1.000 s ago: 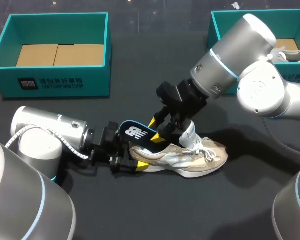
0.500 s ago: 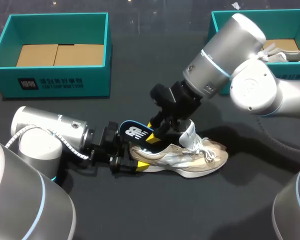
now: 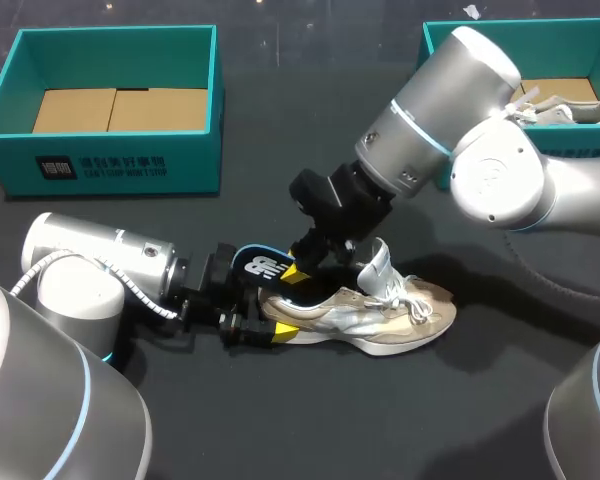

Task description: Take the shoe out of the shoebox, open the shoe tongue, remove and reinsert the insole, then place the shoe into the shoebox

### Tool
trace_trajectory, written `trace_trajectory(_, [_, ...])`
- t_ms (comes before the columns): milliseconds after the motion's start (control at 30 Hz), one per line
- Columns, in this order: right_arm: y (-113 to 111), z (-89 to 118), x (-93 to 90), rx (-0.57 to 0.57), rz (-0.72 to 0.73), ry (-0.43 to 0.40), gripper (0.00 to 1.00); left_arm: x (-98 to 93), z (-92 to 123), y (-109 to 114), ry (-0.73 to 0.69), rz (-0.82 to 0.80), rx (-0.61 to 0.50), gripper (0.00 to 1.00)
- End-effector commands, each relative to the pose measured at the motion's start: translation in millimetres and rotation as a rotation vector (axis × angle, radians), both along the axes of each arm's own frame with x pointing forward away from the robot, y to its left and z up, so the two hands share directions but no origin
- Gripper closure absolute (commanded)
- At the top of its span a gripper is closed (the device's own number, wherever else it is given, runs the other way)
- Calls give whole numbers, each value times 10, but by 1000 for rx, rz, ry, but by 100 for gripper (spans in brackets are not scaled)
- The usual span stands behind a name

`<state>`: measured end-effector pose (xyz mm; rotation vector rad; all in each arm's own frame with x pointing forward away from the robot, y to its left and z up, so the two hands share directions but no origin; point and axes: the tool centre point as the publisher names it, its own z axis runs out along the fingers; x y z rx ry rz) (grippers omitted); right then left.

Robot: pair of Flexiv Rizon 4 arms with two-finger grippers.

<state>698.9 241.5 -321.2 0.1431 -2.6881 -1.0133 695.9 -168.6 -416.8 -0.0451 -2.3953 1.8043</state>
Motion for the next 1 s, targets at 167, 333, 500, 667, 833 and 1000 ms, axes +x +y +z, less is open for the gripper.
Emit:
trace_trajectory(167, [159, 437, -60, 88, 26, -153, 100, -4, -41, 31, -1, 0, 2, 100])
trace_trajectory(333, [159, 437, -60, 88, 26, -153, 100, -4, -41, 31, -1, 0, 2, 100])
trace_trajectory(500, [159, 437, -60, 88, 26, -153, 100, -4, -41, 31, -1, 0, 2, 100])
trace_trajectory(667, [210, 685, -47, 89, 24, -186, 100, -4, -41, 31, -1, 0, 2, 100])
trace_trajectory(833, [189, 1120, -79, 115, 33, -238, 100, -4, -41, 31, -1, 0, 2, 100])
trace_trajectory(1000, [177, 1487, -103, 233, 23, -280, 100, -4, -41, 31, -1, 0, 2, 100])
